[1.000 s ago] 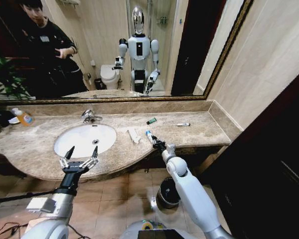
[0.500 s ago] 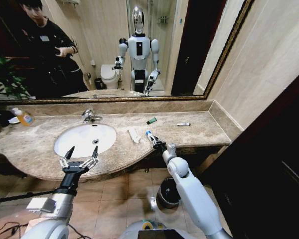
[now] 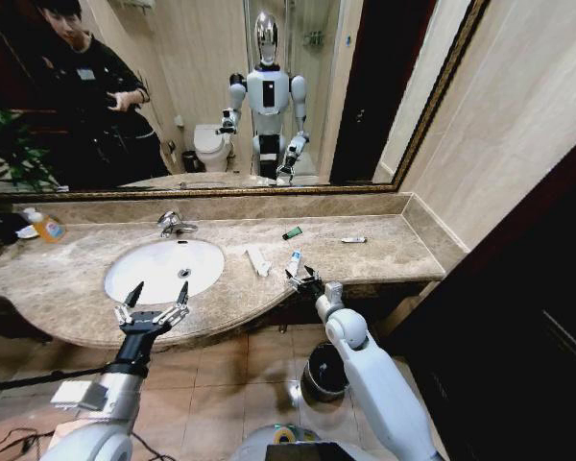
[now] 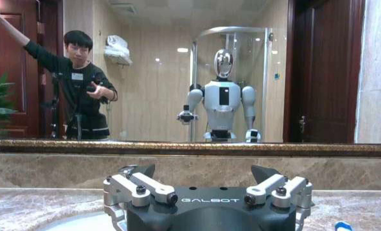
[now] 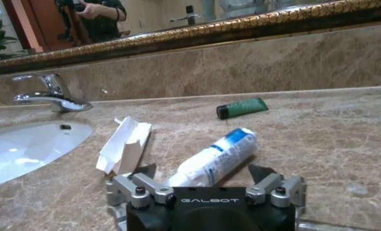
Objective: Pick up the trash from the sink and place it in the trash bin.
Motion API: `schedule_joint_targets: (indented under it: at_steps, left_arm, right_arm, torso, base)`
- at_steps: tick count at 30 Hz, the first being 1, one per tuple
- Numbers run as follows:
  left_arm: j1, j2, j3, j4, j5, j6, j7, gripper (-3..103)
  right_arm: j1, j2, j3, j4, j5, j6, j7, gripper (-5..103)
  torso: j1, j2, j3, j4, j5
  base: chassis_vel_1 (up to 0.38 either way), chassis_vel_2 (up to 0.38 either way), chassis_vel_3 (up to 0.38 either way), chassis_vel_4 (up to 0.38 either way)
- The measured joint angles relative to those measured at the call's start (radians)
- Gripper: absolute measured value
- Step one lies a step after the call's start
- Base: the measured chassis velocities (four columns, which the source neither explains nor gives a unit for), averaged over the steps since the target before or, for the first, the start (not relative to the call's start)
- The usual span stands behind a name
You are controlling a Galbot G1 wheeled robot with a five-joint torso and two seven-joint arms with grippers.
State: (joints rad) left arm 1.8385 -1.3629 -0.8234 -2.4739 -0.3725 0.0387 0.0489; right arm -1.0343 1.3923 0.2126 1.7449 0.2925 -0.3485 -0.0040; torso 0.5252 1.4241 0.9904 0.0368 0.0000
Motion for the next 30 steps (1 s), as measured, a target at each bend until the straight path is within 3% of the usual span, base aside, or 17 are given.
schedule_joint_targets:
  at_steps: [3,23,30]
  left_arm:
    - [0.0,0.0,0.0,0.0,0.0,0.0,0.0,100]
    - [0.0,0.0,0.0,0.0,0.0,0.0,0.0,100]
    - [0.0,0.0,0.0,0.0,0.0,0.0,0.0,100]
  right_arm:
    - [-0.001,0.011,-0.008,0.0,-0.001,0.0,0.009,100]
    - [0.036,0.035,-0.04,-0.025,0.013,-0.011,0.1,100]
    - [0.063,0.049,-0.033,-0.059,0.057,-0.021,0.12,100]
  torso:
    - [0.0,0.0,0.0,0.0,-0.0001]
    - [0.0,0.0,0.0,0.0,0.0]
    - [0.0,0.0,0.0,0.0,0.0]
  base:
    - [0.0,0.0,0.0,0.0]
    - [0.0,0.0,0.0,0.0]
    - [0.0,0.0,0.0,0.0]
